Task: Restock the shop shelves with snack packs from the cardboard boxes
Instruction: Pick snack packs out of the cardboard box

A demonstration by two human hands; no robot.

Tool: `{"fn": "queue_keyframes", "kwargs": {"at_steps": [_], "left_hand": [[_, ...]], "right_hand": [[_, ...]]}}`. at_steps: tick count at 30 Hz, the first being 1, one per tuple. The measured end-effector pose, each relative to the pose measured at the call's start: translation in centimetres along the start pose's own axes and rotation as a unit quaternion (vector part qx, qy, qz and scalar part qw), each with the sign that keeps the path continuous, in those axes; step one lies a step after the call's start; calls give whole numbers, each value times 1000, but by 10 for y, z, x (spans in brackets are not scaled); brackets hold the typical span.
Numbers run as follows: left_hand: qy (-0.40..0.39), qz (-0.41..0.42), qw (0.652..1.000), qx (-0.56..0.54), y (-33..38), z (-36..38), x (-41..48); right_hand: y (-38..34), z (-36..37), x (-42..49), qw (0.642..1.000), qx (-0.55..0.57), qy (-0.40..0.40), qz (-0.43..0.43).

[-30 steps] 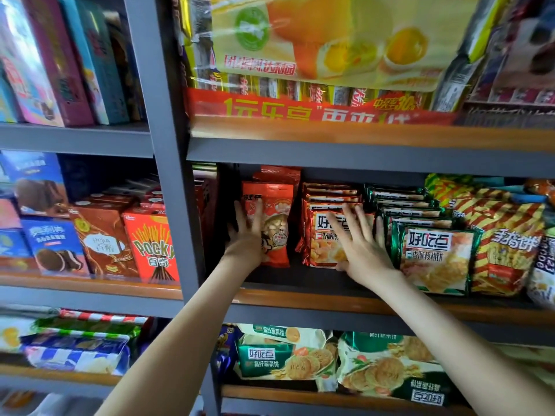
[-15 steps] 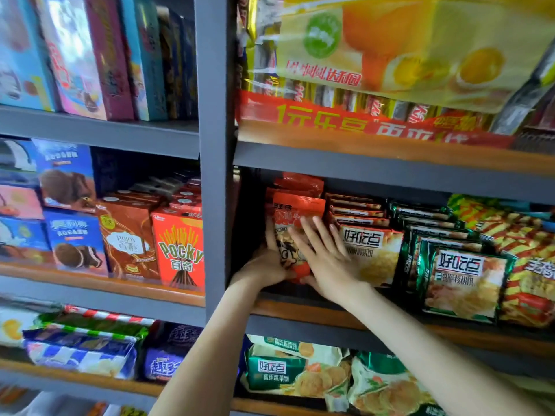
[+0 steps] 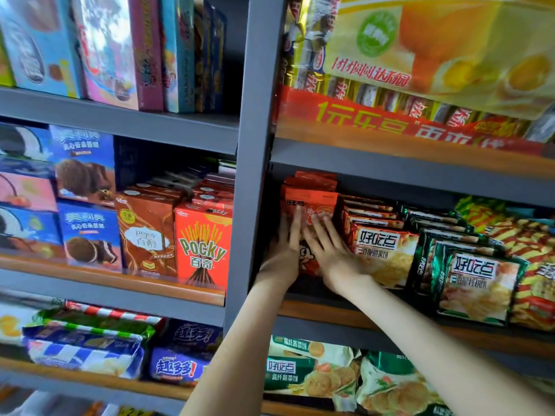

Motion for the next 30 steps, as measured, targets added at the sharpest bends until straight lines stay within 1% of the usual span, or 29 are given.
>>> {"fn": "queue_keyframes", "kwargs": {"at_steps": [1,2,4,5,6,8,13,15,18,20,22,24,25,27,30], "left_hand": [[20,1,1000,-2,0,-1,2],[24,-7,1000,19,-1,0,3],[-5,-32,991,131,0,0,3],[-20,-46,982,180,-1,-1,4],[-22,-57,977,206,-1,-3,4],[-12,-63,970,236,-1,-5,5],[-11,-40,972,230,4,-6,-2],[-8,-23,977,214,9,-7,-10],[22,21,985,172,19,-5,-17],[29,60,981,180,29,-1,-20],[28,103,975,195,44,6,-21],[25,145,969,199,62,15,-23],[23,164,964,207,72,21,-23],[11,199,950,240,92,34,-22],[1,241,921,306,119,57,-12]], "right_hand": [[-1,-2,0,1000,26,-10,6],[-2,-4,0,998,63,-18,22],[-4,-7,-1,990,127,-29,56],[-6,-8,0,988,138,-32,65],[-9,-9,0,988,137,-32,68],[-14,-9,3,988,141,-27,56],[-16,-11,0,991,127,-9,39],[-12,-11,-12,992,120,10,30],[2,-14,-37,992,107,70,14],[20,-15,-55,988,110,111,16],[46,-13,-73,986,92,133,39],[79,-8,-93,984,64,148,81],[98,-5,-104,983,49,146,104],[139,6,-123,982,29,114,150],[198,26,-147,979,4,12,201]]}}
Point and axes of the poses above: each hand's wrist, its own x-axis towards the middle knuckle, its own z-axis out of the palm, y = z × x, the point moved 3 cm from there along x, towards the middle knuckle, and after that the axes turned 12 degrees about -x, right-handed, at the moved point
